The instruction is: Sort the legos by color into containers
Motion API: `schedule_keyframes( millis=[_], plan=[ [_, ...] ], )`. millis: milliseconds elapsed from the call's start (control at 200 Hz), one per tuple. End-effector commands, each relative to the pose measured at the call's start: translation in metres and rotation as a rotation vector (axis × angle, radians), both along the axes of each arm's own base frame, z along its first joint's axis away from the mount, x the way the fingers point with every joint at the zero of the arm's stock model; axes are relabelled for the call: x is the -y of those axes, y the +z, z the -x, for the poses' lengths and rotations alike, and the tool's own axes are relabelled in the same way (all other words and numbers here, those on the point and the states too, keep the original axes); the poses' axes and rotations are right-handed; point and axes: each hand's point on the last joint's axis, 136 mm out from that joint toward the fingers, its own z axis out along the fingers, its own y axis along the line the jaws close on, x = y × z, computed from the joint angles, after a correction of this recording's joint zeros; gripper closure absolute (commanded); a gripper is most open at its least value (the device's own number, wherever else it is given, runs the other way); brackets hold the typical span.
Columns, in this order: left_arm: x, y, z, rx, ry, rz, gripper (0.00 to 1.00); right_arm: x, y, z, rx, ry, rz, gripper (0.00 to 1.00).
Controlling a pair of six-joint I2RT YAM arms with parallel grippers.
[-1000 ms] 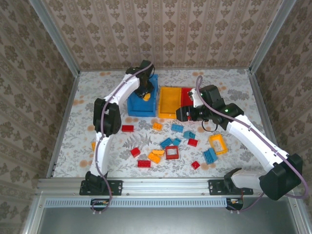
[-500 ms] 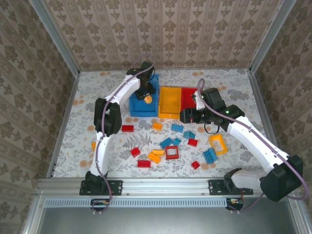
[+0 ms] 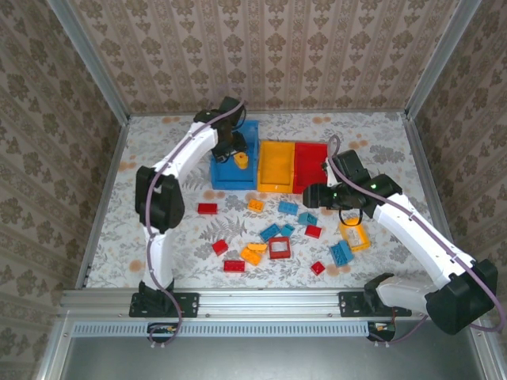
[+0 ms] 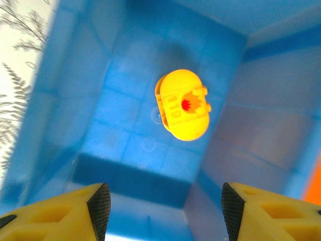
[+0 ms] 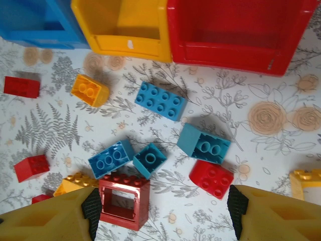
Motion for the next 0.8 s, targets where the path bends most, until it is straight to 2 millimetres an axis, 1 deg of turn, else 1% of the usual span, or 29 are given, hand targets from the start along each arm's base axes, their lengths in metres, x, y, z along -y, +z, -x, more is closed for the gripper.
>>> schedule_keyframes(
  millis=[0,105,170,190,255,270,280,390,490,580,640,715,795],
  plan=[
    [-0.007,0.033,0.010,0.076,-0.037,-0.006,0.37,0.015,0.006,0.007,-0.018,-0.056,0.044,0.31],
    [-0.008,0.056,0.024,0.120,-0.078,0.026,0.36,0.020,0.009,0.010,-0.026,-0.073,0.065,0.31],
    [-0.008,0.072,0.036,0.151,-0.123,0.058,0.35,0.023,0.011,0.012,-0.038,-0.084,0.072,0.32],
    [-0.007,0.074,0.040,0.154,-0.139,0.065,0.35,0.023,0.012,0.013,-0.044,-0.088,0.074,0.32],
    [-0.007,0.086,0.056,0.181,-0.189,0.090,0.33,0.024,0.011,0.017,-0.069,-0.095,0.077,0.34],
    [-0.007,0.086,0.060,0.180,-0.200,0.095,0.33,0.025,0.010,0.018,-0.074,-0.098,0.077,0.34],
    [-0.007,0.090,0.063,0.191,-0.210,0.101,0.33,0.025,0.010,0.019,-0.080,-0.098,0.078,0.35],
    [-0.014,0.101,0.095,0.217,-0.257,0.137,0.29,0.020,0.007,0.028,-0.122,-0.060,0.103,0.37],
    [-0.028,0.098,0.127,0.204,-0.261,0.158,0.28,0.000,0.000,0.045,-0.143,0.071,0.159,0.37],
    [-0.039,0.091,0.154,0.188,-0.257,0.183,0.28,-0.016,-0.020,0.067,-0.196,0.168,0.224,0.38],
    [-0.044,0.085,0.170,0.179,-0.265,0.188,0.29,-0.026,-0.035,0.079,-0.230,0.193,0.224,0.42],
    [-0.048,0.077,0.187,0.166,-0.282,0.206,0.30,-0.043,-0.050,0.086,-0.258,0.208,0.168,0.47],
    [-0.049,0.068,0.202,0.154,-0.316,0.220,0.31,-0.059,-0.067,0.086,-0.288,0.193,0.102,0.50]
  ],
)
